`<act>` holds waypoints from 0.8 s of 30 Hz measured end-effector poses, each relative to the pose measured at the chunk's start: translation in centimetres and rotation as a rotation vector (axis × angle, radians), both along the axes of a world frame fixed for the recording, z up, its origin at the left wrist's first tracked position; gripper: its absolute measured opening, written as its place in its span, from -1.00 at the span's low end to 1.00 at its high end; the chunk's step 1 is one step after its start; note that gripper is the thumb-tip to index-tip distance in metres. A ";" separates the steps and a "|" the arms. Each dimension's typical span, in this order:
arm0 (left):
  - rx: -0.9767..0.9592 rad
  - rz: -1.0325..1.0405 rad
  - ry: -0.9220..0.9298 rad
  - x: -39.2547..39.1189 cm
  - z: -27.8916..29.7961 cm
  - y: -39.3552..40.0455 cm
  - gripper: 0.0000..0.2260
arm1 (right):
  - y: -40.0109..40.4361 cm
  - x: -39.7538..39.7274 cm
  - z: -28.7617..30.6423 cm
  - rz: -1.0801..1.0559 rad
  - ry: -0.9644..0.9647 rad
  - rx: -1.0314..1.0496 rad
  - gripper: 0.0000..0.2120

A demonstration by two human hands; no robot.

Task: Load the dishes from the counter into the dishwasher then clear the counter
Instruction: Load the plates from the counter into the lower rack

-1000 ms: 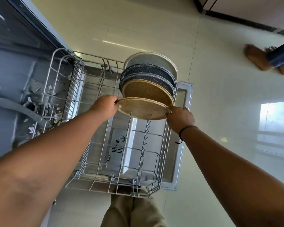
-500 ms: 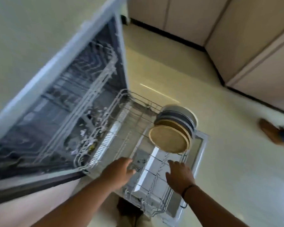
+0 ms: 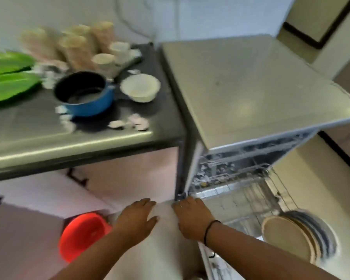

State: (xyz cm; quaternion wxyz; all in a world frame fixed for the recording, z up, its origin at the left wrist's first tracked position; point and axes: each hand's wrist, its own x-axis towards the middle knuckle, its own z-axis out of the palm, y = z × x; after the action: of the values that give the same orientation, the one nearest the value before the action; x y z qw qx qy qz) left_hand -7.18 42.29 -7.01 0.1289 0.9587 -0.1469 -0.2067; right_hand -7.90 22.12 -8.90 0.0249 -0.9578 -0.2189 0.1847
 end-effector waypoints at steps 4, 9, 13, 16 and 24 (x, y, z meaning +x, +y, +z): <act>0.006 0.210 -0.123 -3.9 5.6 12.5 -0.51 | 14.9 0.6 5.4 0.239 -0.083 0.070 -0.60; 0.027 0.497 -0.365 -8.0 12.7 26.7 -0.45 | 32.3 0.7 12.2 0.477 -0.207 0.207 -0.58; 0.004 0.732 -0.492 -9.3 17.6 35.0 -0.46 | 42.7 2.7 17.3 0.582 -0.283 0.297 -0.53; -0.013 0.845 -0.560 -8.3 19.9 39.2 -0.37 | 47.9 5.8 19.8 0.583 -0.278 0.344 -0.53; 0.031 0.956 -0.617 3.1 22.7 48.4 -0.51 | 57.3 18.8 22.2 0.507 -0.267 0.395 -0.48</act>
State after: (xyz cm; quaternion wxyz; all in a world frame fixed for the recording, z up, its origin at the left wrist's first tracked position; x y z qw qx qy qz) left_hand -4.05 90.71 15.70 0.1451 0.9363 0.2757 0.1621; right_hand 10.92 79.42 13.35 0.1340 -0.8653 -0.4829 0.0122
